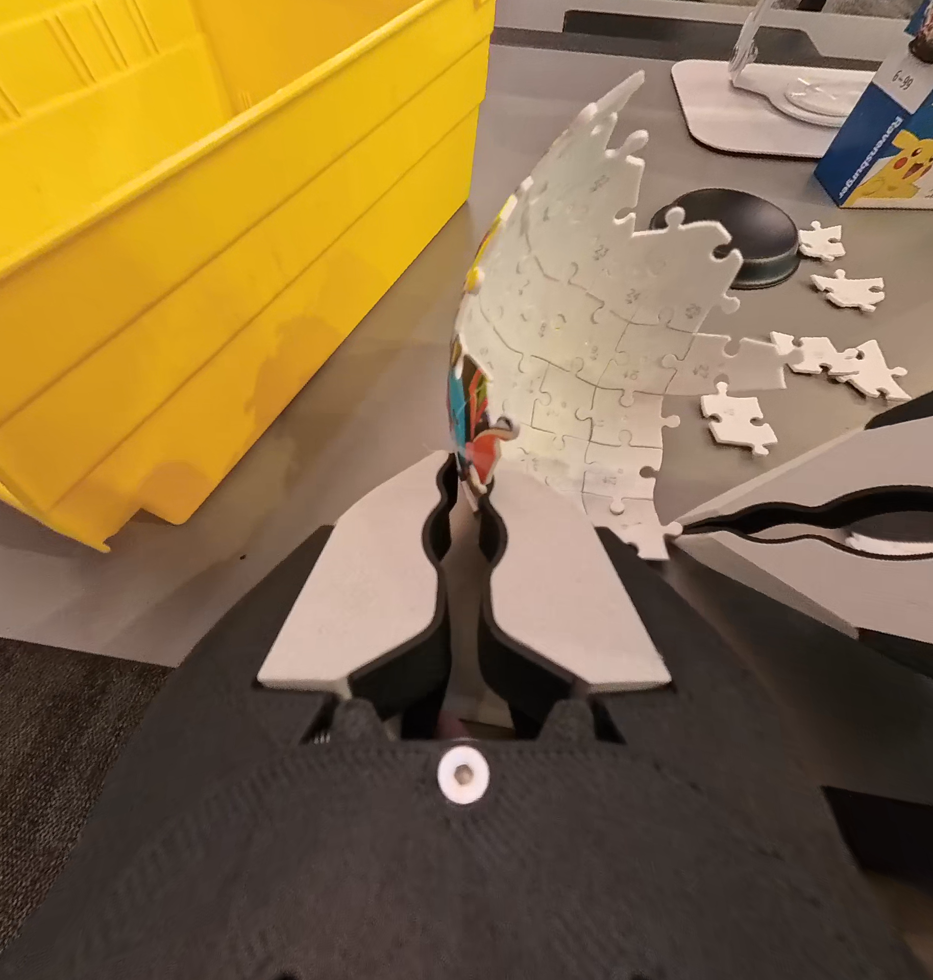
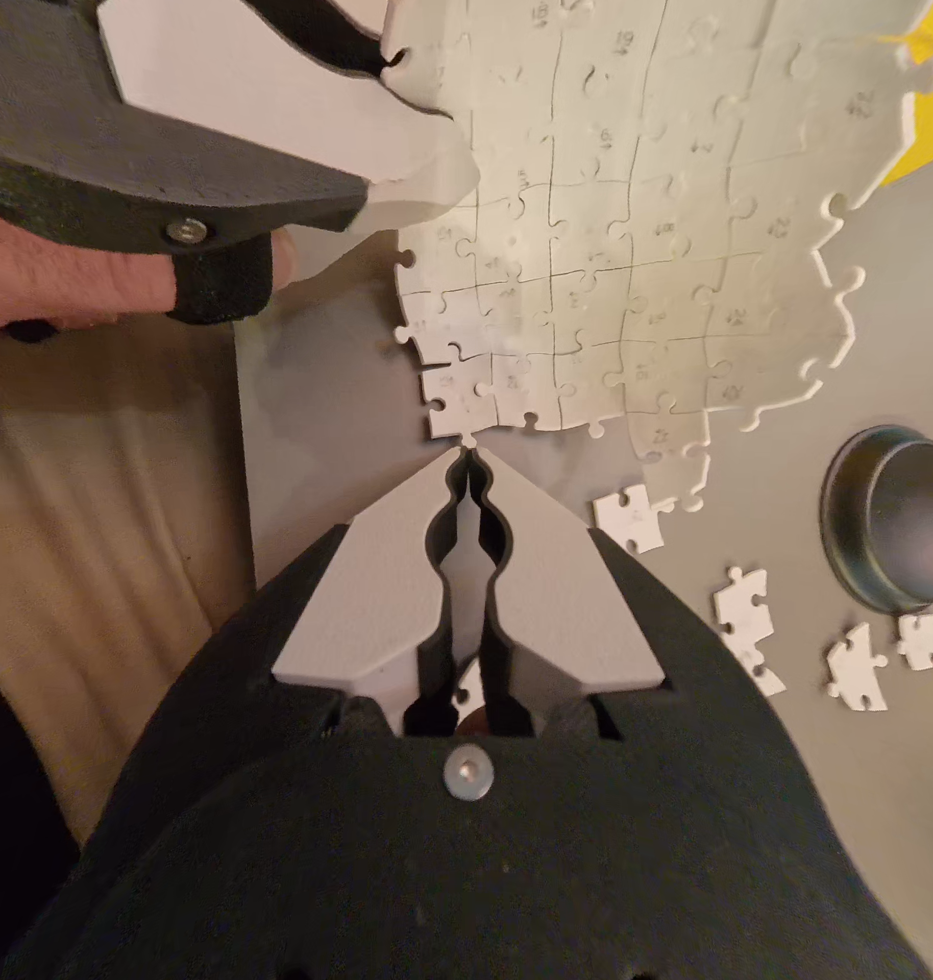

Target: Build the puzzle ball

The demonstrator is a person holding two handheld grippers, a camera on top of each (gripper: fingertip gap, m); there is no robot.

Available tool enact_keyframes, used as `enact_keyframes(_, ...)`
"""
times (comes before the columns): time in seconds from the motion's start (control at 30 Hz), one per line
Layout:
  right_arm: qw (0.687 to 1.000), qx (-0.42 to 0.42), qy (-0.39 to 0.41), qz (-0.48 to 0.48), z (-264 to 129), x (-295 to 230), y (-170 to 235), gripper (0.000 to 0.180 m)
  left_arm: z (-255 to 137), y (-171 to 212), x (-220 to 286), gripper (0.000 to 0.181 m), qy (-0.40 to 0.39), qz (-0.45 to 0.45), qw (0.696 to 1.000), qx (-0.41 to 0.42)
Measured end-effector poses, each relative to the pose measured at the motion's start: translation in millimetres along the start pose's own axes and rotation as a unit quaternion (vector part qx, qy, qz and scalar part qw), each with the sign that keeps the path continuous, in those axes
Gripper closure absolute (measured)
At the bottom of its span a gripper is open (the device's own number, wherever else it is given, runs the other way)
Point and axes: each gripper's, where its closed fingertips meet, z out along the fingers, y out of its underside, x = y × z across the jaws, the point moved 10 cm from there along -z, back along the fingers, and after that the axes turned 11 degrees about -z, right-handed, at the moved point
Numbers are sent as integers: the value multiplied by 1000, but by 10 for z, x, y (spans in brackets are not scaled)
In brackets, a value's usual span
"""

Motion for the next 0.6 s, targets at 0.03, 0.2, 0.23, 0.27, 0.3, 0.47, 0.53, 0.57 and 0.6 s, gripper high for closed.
enact_keyframes(0.03,1000,3,-3,4,-1,3,5,180,-3,-3,4,175,0,2,1000,2)
enact_keyframes(0.2,1000,9,-10,12,-7,-5,12,180,0,-5,6,175,1,2,1000,2)
enact_keyframes(0.23,1000,11,-13,19,-5,-4,10,180,-1,-4,6,176,0,3,1000,3)
enact_keyframes(0.27,999,14,-17,27,-3,0,12,180,-1,-4,3,176,0,2,1000,3)
enact_keyframes(0.3,999,17,-21,36,-1,4,16,180,-1,-4,0,176,0,1,1000,3)
enact_keyframes(0.47,997,26,-37,68,3,22,28,180,-1,3,-4,176,0,1,1000,5)
enact_keyframes(0.53,995,29,-43,82,5,23,29,180,-3,9,-5,175,-1,1,1000,7)
enact_keyframes(0.57,994,33,-50,94,8,22,30,180,-4,9,-4,176,0,1,1000,9)
enact_keyframes(0.6,993,35,-54,101,8,24,33,180,-4,8,-3,176,0,3,1000,10)
